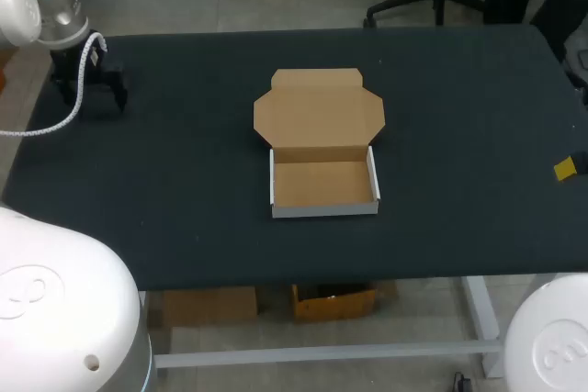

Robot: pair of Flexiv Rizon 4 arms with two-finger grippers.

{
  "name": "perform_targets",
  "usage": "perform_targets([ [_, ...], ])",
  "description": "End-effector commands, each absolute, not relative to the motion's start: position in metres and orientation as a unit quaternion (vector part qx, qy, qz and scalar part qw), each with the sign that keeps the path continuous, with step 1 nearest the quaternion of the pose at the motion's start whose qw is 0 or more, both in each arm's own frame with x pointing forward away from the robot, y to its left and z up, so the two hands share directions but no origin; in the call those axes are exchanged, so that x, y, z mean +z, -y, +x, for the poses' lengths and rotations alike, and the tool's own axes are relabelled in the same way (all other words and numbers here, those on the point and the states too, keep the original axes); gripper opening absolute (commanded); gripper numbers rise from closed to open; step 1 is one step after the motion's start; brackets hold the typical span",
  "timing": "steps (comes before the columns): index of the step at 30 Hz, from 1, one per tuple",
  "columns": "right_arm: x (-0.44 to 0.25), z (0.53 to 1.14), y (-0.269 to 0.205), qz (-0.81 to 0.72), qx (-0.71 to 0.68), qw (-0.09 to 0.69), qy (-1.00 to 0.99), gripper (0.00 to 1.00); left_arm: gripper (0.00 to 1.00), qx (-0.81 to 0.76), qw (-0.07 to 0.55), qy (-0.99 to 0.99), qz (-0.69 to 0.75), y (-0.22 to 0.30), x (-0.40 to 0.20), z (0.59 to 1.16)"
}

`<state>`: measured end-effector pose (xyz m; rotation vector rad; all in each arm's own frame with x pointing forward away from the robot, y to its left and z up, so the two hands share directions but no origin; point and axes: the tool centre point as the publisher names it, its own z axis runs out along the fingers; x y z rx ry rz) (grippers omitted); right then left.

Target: Assemble the packaging by folding the flat box into shape, placing the metal phone stand inside, and closing the box properly

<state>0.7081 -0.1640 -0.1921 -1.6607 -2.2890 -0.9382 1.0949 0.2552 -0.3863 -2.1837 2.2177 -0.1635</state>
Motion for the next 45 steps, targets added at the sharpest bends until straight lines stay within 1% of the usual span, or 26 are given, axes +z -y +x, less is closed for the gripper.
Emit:
perform_targets([
  [1, -0.1912, 0.7066, 0.1637, -0.556, -0.314, 0.08, 0.766, 1.0, 1.0, -0.05, 0.011, -0.711, -0.701, -0.2552, -0.3863, 1.0968],
  [45, -0.1912, 0.7066, 0.1637, -0.556, -0.314, 0.08, 0.766, 1.0, 1.0, -0.05, 0.022, -0.72, -0.692, -0.2578, -0.3871, 1.1016],
])
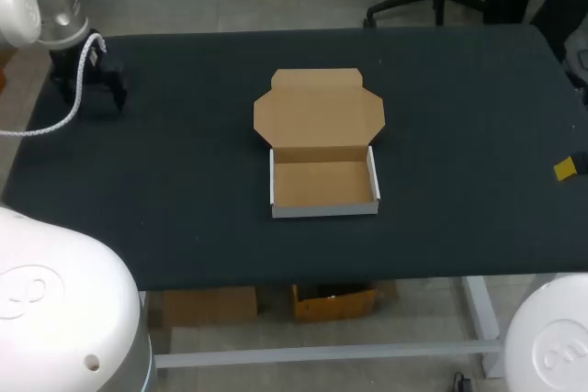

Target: Assemble the packaging by folding the flat box into shape, placing the metal phone stand inside, and closing the box properly

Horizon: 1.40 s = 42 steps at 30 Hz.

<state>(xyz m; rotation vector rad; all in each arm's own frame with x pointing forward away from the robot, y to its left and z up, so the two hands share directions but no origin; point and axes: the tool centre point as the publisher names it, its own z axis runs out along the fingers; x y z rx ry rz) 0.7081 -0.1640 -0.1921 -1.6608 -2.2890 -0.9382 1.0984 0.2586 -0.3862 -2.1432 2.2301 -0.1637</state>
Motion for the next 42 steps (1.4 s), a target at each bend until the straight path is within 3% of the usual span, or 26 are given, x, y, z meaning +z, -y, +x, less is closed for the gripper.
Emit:
perform_targets([
  [1, -0.191, 0.707, 0.164, -0.556, -0.314, 0.08, 0.766, 1.0, 1.0, -0.05, 0.022, -0.72, -0.692, -0.257, -0.387, 1.102],
  [42, -0.191, 0.707, 0.164, -0.556, -0.314, 0.08, 0.766, 1.0, 1.0, -0.05, 0.034, -0.727, -0.684, -0.263, -0.392, 1.138],
])
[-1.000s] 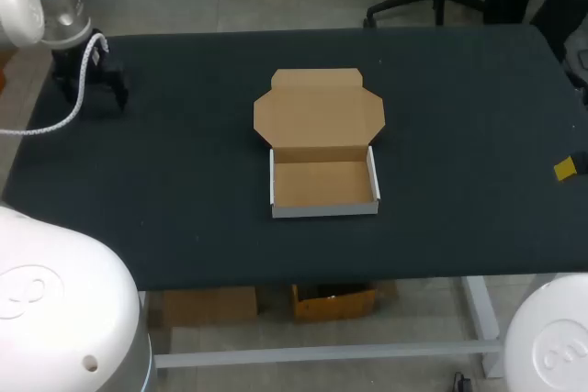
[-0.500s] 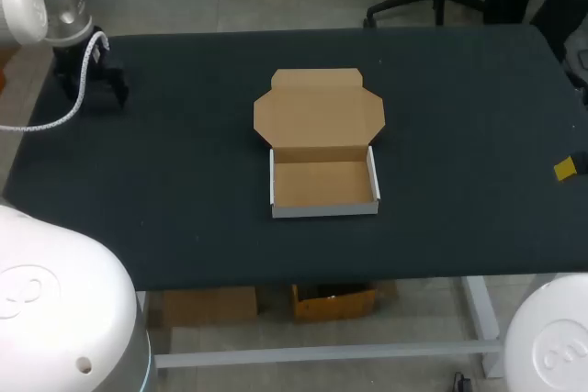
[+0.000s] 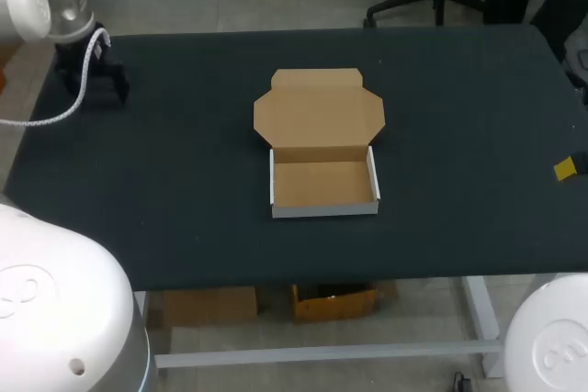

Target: Assemble the packaging by folding the flat box into shape, placing the metal phone stand inside, and closing the box properly

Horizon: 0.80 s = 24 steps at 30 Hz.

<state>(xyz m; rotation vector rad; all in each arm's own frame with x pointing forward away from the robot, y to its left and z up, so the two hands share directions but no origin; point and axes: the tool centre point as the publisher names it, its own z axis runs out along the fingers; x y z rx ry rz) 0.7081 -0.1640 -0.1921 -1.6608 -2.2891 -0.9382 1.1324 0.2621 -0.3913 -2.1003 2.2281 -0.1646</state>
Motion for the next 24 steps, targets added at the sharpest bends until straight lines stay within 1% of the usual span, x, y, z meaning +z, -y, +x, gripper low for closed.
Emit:
perform_targets([
  [1, -0.191, 0.707, 0.164, -0.556, -0.314, 0.08, 0.766, 1.0, 1.0, -0.051, 0.034, -0.727, -0.684, -0.263, -0.392, 1.139],
  [24, -0.191, 0.707, 0.164, -0.556, -0.314, 0.08, 0.766, 1.0, 1.0, -0.05, 0.038, -0.731, -0.68, -0.261, -0.393, 1.153],
])
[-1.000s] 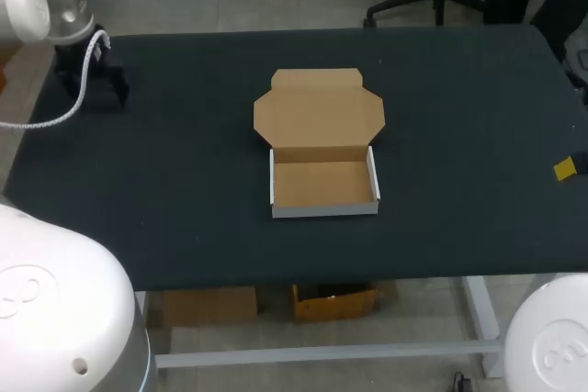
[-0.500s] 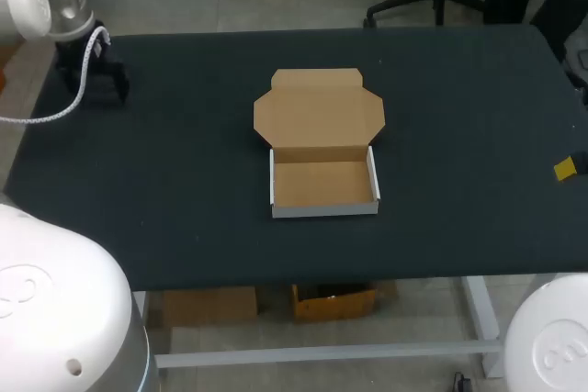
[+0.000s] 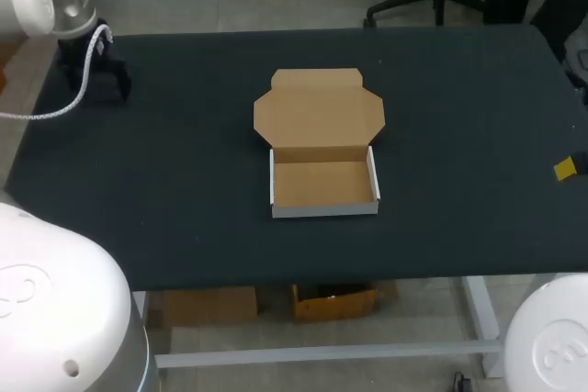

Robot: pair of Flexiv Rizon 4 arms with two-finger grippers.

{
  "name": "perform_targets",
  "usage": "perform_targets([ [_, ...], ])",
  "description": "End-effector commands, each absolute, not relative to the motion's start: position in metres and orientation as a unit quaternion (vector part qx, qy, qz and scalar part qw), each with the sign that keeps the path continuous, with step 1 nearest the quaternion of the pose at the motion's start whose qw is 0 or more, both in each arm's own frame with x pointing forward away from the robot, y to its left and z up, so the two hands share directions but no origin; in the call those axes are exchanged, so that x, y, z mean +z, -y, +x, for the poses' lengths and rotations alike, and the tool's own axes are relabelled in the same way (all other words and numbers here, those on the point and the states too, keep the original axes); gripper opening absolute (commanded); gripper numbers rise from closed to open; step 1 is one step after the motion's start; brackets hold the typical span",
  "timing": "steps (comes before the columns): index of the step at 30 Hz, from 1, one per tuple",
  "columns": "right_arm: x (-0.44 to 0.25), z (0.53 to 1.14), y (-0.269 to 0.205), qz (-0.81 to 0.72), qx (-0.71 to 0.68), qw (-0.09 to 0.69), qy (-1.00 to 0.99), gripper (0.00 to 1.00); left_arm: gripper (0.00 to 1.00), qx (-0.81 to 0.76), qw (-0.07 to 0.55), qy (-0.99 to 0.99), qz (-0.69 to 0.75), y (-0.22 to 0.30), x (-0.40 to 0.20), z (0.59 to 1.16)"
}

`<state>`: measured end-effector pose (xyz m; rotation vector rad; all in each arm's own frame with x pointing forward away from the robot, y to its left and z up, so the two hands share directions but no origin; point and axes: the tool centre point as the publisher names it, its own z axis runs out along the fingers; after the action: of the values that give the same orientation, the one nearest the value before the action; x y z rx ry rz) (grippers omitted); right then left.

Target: Assemble the packaging by folding the flat box into shape, placing the metal phone stand inside, and closing the box properly

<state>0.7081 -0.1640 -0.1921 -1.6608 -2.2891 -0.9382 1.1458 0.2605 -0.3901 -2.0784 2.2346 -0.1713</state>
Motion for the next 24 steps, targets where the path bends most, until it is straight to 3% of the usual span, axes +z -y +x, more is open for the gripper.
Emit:
perform_targets([
  [1, -0.191, 0.707, 0.164, -0.556, -0.314, 0.08, 0.766, 1.0, 1.0, -0.05, 0.038, -0.731, -0.68, -0.261, -0.393, 1.154],
  [24, -0.191, 0.707, 0.164, -0.556, -0.314, 0.08, 0.766, 1.0, 1.0, -0.05, 0.04, -0.733, -0.677, -0.264, -0.393, 1.167],
])
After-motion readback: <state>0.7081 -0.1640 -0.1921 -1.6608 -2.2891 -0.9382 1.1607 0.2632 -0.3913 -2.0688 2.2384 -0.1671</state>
